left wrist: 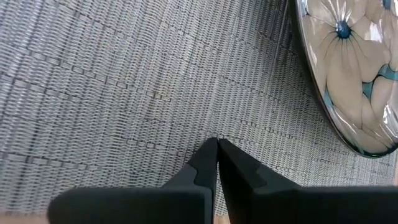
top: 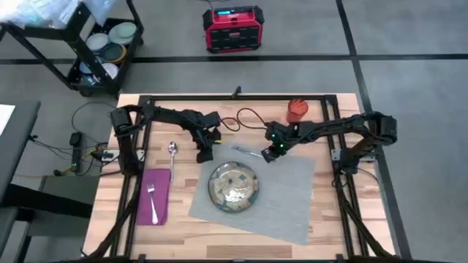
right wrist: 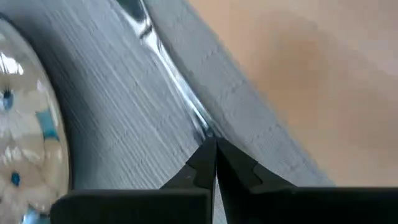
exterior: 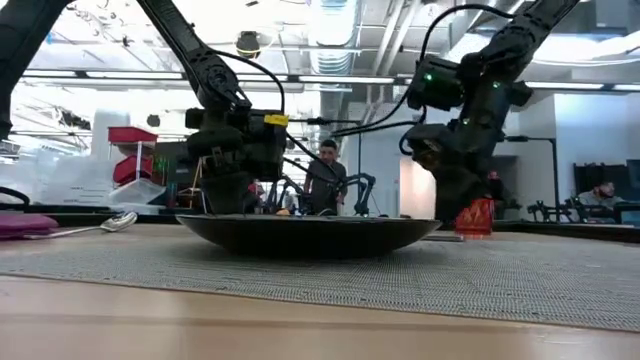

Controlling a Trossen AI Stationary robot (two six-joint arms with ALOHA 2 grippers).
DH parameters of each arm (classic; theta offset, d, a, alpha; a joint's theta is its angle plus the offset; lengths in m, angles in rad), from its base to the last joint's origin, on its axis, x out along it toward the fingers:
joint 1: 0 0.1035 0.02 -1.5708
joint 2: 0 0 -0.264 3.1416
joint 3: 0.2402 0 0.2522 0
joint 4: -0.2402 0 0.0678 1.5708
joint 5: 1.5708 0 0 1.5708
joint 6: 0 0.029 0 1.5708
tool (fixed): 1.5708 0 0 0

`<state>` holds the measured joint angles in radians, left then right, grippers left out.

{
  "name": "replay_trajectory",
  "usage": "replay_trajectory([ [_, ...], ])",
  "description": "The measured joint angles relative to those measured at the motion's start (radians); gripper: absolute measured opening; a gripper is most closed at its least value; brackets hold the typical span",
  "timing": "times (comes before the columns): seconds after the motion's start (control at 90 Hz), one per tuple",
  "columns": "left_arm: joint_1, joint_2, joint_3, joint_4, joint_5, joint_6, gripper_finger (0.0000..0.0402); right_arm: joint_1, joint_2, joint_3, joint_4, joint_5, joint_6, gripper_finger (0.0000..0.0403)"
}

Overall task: Set table place
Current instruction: Move the silver knife beside the white floral patterned plate on the gray placemat

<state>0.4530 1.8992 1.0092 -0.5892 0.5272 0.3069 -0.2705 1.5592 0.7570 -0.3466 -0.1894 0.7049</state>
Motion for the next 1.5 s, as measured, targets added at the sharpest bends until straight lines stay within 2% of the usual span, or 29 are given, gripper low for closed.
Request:
replay_trajectory([
  [0.644,0.000,0.000,0.001,0.003,0.001,0.000,0.0000,0.024,0.000,-0.015,-0.040,0.028,-0.010,0.0000],
  [0.933,0.000,0.000,0.001,0.004,0.001,-0.001,0.0000,0.043,-0.004,-0.064,-0.004,-0.010,0.028,0.0000],
  [1.211,0.000,0.001,0.001,0.012,-0.003,0.000,0.0000,0.136,-0.003,-0.066,-0.014,-0.056,0.065,0.0000],
  [1.5,0.000,0.001,0.001,0.012,-0.005,0.003,0.0000,0.283,-0.003,-0.067,-0.011,-0.063,0.188,0.0000],
])
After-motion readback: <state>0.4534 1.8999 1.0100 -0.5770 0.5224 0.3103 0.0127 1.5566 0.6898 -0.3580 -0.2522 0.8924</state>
